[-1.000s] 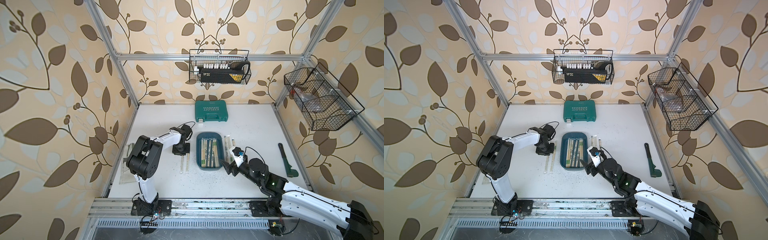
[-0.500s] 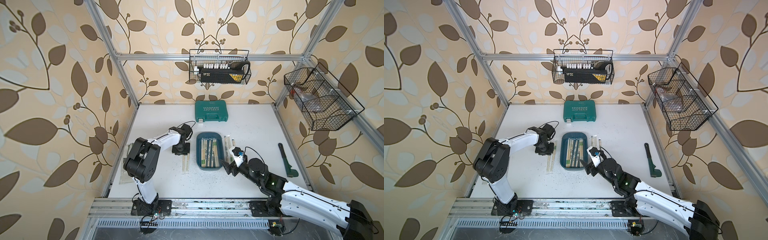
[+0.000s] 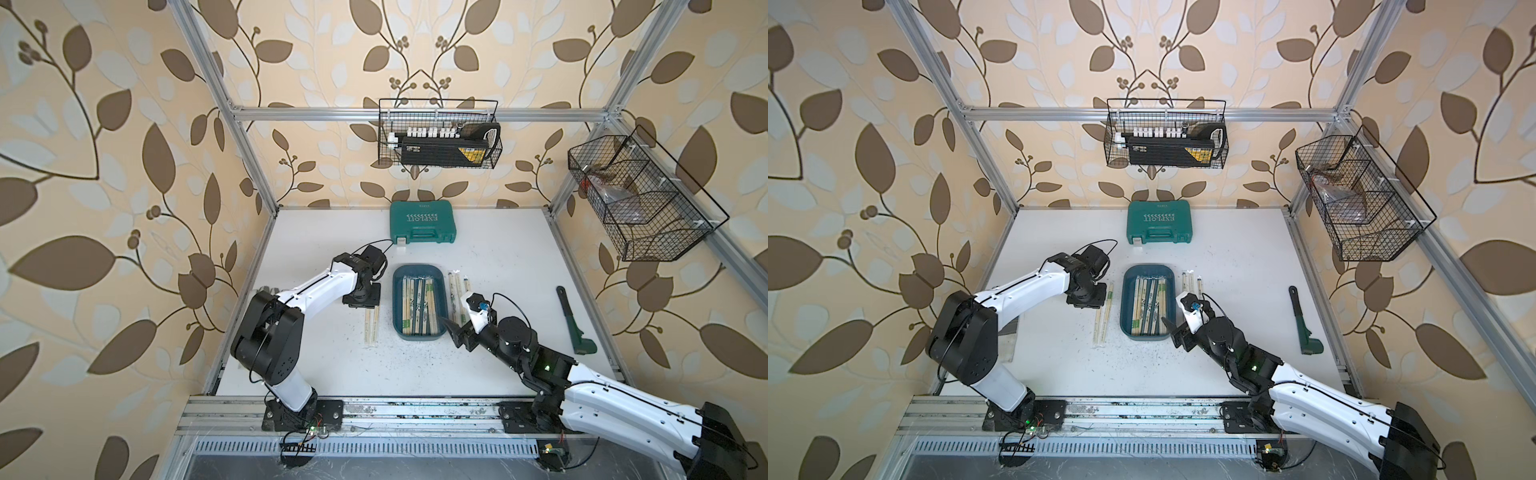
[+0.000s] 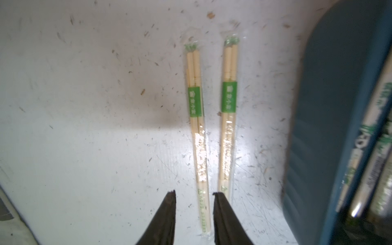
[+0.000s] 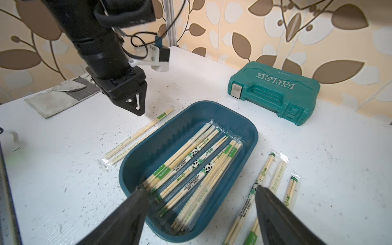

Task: Take the paired disposable chopsticks out of the storage box
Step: Place the paired disposable chopsticks at the center of the board, then pick up the paired disposable chopsticks from the storage box.

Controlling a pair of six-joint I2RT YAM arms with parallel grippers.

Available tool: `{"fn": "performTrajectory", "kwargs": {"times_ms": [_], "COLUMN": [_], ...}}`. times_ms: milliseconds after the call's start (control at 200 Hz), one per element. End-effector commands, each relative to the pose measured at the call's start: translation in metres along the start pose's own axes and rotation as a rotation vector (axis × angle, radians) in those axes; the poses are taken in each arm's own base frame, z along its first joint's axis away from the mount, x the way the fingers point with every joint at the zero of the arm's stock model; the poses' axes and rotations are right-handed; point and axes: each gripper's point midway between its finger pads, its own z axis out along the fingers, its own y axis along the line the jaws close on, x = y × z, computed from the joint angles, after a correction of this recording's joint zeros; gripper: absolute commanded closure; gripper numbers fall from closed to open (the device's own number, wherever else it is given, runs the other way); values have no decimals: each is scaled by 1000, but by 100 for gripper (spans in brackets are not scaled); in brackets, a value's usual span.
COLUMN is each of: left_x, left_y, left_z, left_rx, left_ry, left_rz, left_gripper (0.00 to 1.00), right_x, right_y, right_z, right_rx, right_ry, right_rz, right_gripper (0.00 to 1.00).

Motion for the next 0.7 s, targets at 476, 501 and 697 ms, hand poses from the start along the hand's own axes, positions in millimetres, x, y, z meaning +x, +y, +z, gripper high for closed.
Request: {"fn": "performTrajectory", "kwargs": {"times_ms": [476, 501, 697], "left_x": [-41, -41, -38], "left_y": [-149, -150, -153], "left_z": [6, 12, 39], "left_rx": [143, 132, 94], "left_ry": [-9, 1, 40], "left_rz": [51, 51, 56], "left_gripper": [62, 63, 64], "right_x": [8, 8, 7], "right_y": [-83, -82, -76], "right_z": [-30, -28, -19], "right_rx": [384, 377, 354], "right_ry": [-6, -1, 15], "right_rz": [197, 190, 167], "right_gripper": [19, 19, 19]}}
